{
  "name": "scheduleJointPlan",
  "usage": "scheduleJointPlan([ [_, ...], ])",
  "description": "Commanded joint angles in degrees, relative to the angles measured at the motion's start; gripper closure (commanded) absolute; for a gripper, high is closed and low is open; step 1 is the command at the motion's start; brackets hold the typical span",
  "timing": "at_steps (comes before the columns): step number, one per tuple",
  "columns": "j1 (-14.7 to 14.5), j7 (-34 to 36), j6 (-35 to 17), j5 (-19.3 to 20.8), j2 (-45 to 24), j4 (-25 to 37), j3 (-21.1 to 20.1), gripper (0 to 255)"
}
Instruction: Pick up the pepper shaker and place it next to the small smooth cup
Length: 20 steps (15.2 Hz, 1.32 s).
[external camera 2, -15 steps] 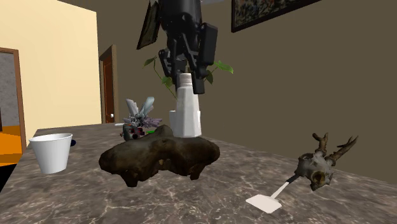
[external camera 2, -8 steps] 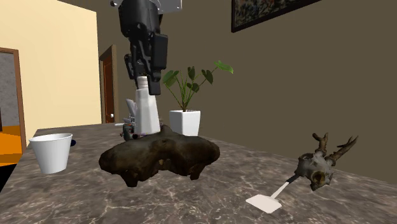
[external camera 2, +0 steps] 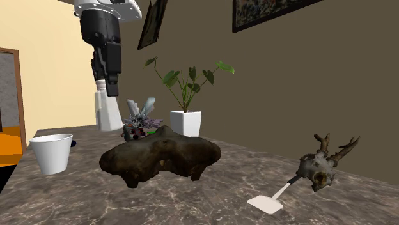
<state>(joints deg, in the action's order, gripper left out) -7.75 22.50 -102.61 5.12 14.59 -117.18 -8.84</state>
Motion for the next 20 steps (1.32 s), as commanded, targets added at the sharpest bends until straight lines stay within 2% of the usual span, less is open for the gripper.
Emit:
scheduleJointPlan([
  [1, -1.1, 2.6, 0.5, -0.5, 0.3, 0.0, -1.7, 255],
  [11, -6.6, 16.7, 2.8, -2.2, -2.6, 3.8, -10.8, 255],
  [20, -11.6, 30.6, 5.5, -0.7, -10.9, 13.0, -19.1, 255],
])
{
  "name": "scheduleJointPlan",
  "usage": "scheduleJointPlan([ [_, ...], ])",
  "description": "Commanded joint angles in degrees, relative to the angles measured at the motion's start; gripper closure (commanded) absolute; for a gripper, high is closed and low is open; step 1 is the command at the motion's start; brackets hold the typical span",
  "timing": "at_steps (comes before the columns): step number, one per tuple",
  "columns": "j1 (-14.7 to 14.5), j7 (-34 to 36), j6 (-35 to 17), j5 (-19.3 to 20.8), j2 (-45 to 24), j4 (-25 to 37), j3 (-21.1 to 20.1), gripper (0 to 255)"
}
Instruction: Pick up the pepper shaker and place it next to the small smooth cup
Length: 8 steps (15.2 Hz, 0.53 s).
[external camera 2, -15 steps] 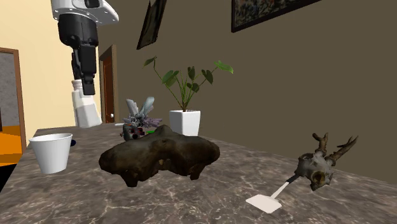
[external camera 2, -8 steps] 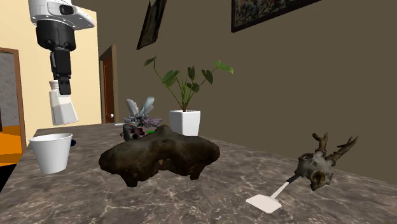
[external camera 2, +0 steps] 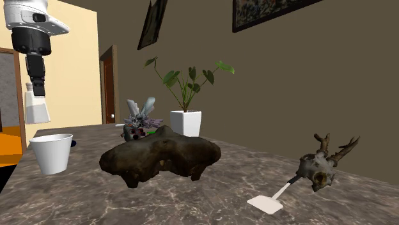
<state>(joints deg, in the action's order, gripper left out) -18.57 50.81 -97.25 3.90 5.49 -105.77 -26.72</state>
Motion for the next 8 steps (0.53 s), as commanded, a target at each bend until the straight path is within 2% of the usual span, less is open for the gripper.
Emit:
scheduleJointPlan([
  [1, -1.4, 3.9, 0.6, 1.0, -3.1, 3.0, -2.1, 255],
  [6, -5.5, 12.1, 3.1, 4.3, -10.7, 11.1, -5.9, 255],
  [8, -5.7, 12.4, 2.4, 4.5, -10.9, 10.6, -6.0, 255],
])
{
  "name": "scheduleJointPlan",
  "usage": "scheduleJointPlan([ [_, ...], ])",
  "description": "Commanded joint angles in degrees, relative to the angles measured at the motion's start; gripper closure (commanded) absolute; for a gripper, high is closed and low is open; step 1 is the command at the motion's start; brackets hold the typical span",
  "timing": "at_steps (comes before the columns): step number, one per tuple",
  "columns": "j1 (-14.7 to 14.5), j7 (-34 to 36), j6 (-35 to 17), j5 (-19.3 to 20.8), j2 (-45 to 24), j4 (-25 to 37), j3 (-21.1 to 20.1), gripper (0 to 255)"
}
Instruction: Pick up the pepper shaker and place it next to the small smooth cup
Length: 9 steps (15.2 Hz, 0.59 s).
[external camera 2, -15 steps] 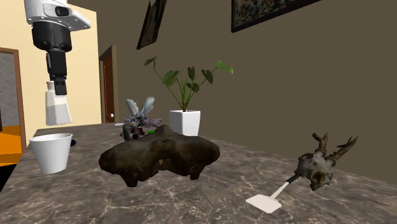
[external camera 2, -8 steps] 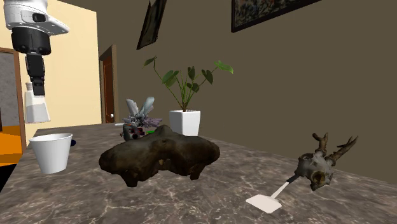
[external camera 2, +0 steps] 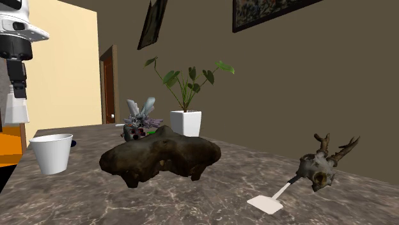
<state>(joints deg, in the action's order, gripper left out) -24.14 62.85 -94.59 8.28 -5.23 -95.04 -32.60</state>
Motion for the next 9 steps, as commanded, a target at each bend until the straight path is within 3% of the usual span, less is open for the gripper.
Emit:
scheduleJointPlan([
  [1, -0.1, 0.4, -1.0, 0.1, -0.1, -0.9, -0.1, 255],
  [9, 0.0, 1.1, -7.1, 0.4, -0.4, -6.8, 0.1, 255],
])
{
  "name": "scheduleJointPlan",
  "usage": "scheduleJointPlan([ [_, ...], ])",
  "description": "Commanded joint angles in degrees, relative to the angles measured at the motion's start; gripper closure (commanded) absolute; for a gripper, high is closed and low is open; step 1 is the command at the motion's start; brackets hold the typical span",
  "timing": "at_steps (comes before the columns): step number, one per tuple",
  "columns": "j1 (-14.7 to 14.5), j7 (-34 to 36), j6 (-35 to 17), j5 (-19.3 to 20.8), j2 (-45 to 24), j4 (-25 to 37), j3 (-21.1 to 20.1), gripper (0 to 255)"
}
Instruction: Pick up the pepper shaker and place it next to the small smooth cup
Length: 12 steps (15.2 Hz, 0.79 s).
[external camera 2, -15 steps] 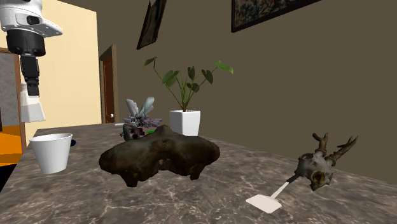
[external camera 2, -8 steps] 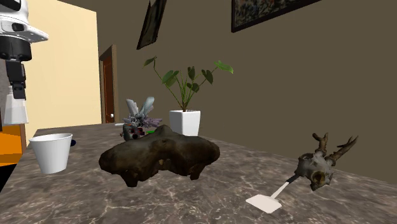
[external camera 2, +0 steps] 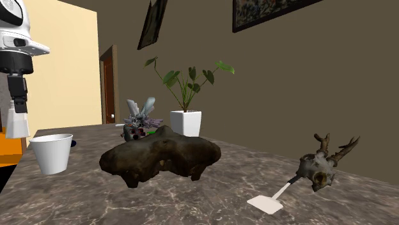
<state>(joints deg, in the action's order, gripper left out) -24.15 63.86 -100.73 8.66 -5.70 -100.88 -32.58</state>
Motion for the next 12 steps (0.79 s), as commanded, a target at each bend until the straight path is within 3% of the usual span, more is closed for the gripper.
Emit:
scheduleJointPlan([
  [1, 0.0, 0.2, -1.7, 0.1, 0.0, -1.6, 0.0, 255],
  [12, -0.1, 1.8, -9.6, 1.6, -2.0, -8.0, 0.2, 255],
])
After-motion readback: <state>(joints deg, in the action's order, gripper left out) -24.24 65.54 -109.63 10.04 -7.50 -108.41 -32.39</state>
